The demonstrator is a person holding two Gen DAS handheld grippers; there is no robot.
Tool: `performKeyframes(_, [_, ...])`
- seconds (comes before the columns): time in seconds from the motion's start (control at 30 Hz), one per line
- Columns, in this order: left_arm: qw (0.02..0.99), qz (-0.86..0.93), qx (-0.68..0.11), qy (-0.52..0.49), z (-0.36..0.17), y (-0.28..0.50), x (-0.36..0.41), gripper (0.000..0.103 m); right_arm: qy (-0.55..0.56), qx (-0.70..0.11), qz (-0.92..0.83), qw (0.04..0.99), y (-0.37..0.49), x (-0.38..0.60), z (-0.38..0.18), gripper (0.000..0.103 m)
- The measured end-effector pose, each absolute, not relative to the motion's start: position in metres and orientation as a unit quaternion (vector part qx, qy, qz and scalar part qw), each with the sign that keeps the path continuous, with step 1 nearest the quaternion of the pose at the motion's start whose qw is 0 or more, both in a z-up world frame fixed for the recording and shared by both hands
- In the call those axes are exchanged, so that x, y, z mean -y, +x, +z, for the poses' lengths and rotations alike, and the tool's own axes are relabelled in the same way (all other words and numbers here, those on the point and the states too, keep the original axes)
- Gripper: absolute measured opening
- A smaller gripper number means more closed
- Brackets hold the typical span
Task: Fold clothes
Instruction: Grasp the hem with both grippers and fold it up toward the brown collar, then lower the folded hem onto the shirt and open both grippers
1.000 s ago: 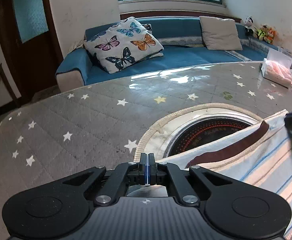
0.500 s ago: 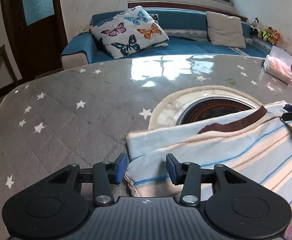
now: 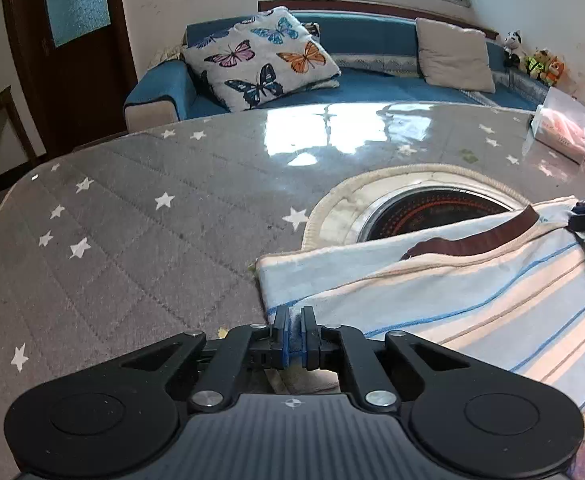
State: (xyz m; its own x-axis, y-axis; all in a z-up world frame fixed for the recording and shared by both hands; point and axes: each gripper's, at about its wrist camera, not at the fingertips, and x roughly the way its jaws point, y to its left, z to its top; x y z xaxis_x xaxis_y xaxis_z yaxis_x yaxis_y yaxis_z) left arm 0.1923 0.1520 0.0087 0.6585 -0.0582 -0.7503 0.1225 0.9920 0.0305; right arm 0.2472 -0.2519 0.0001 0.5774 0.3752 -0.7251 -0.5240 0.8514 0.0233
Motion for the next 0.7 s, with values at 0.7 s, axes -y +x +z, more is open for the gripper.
performKeyframes(0.7, [0.921, 0.006, -0.378, 0.095, 0.008, 0.224, -0.142, 0.010, -0.086, -0.354, 0.199, 0.910, 0.267, 0.252, 0.005, 0.016])
